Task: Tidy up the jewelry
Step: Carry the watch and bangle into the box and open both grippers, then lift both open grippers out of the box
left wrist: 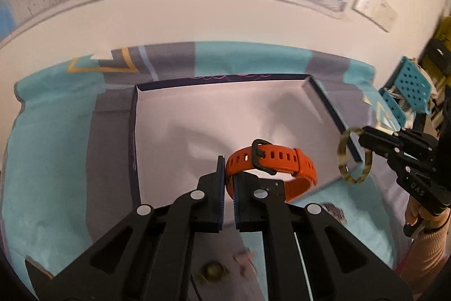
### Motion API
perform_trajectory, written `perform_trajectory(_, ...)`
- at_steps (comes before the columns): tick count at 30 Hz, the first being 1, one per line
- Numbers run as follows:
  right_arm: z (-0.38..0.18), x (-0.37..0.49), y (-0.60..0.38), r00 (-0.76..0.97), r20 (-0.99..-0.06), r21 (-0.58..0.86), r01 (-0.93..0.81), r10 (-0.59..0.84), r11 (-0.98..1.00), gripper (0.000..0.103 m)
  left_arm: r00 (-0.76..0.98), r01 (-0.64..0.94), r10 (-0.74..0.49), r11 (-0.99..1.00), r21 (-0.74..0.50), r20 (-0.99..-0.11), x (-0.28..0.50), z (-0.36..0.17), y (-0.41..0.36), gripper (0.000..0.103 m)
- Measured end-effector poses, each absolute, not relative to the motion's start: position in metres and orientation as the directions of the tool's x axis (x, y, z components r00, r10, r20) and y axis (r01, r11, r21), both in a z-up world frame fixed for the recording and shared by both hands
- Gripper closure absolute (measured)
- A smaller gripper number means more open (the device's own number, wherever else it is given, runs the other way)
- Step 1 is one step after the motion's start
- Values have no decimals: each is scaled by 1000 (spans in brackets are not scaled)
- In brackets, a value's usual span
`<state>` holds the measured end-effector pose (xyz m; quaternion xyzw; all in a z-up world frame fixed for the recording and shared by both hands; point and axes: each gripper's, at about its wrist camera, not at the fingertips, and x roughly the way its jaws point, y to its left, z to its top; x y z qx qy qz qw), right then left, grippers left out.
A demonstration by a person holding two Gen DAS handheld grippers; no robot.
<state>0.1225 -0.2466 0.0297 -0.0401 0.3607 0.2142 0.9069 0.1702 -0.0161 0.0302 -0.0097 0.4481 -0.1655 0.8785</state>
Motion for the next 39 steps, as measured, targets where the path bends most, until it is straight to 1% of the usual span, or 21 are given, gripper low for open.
perform_trajectory(3, 24, 152, -240, 640, -687, 74, -409, 344, 910, 98, 522, 251, -270, 955, -157, -809, 194, 22, -15, 98)
perform_trajectory(7, 9, 191, -234, 618, -724, 63, -383, 306, 921, 98, 475, 213, -261, 961, -178, -840, 219, 8, -13, 98)
perform_trajectory(12, -11, 226, -228, 572, -774, 62, -359, 272, 931, 98, 424, 161, -215, 974, -161, -880, 244, -8, -15, 97)
perform_trajectory(18, -21, 246, -221, 542, -810, 22, -355, 225, 934, 97, 408, 146, -193, 979, -146, -892, 261, -12, -23, 97)
perform_trajectory(22, -26, 253, -218, 546, -816, -13, -340, 187, 940, 98, 386, 115, -182, 982, -148, -904, 274, -20, -27, 96)
perform_trajectory(26, -26, 255, -222, 549, -817, -14, -324, 176, 946, 98, 391, 104, -199, 980, -172, -899, 279, -21, -25, 92)
perform_trajectory(28, -23, 251, -225, 557, -811, -7, -315, 179, 949, 97, 414, 114, -199, 979, -167, -888, 274, -17, -23, 88)
perform_trajectory(29, -22, 252, -223, 561, -806, 0, -315, 186, 949, 94, 439, 127, -194, 980, -153, -877, 269, -15, -22, 84)
perform_trajectory(30, -20, 249, -225, 567, -801, 6, -314, 193, 949, 92, 461, 144, -191, 980, -139, -867, 262, -12, -22, 83)
perform_trajectory(32, -15, 238, -228, 574, -789, 20, -330, 217, 944, 91, 496, 180, -189, 977, -113, -848, 247, -7, -21, 80)
perform_trajectory(34, -12, 227, -228, 569, -782, 40, -362, 254, 931, 91, 526, 227, -188, 971, -76, -830, 232, -2, -23, 80)
perform_trajectory(37, -7, 208, -222, 553, -782, 35, -421, 287, 906, 91, 549, 327, -216, 945, -30, -807, 207, 3, -31, 68)
perform_trajectory(38, -8, 206, -220, 535, -788, 47, -443, 306, 895, 91, 534, 379, -240, 925, -24, -811, 199, 1, -36, 66)
perform_trajectory(39, -10, 204, -219, 514, -794, 63, -461, 324, 885, 91, 526, 391, -242, 920, -21, -816, 198, -1, -38, 66)
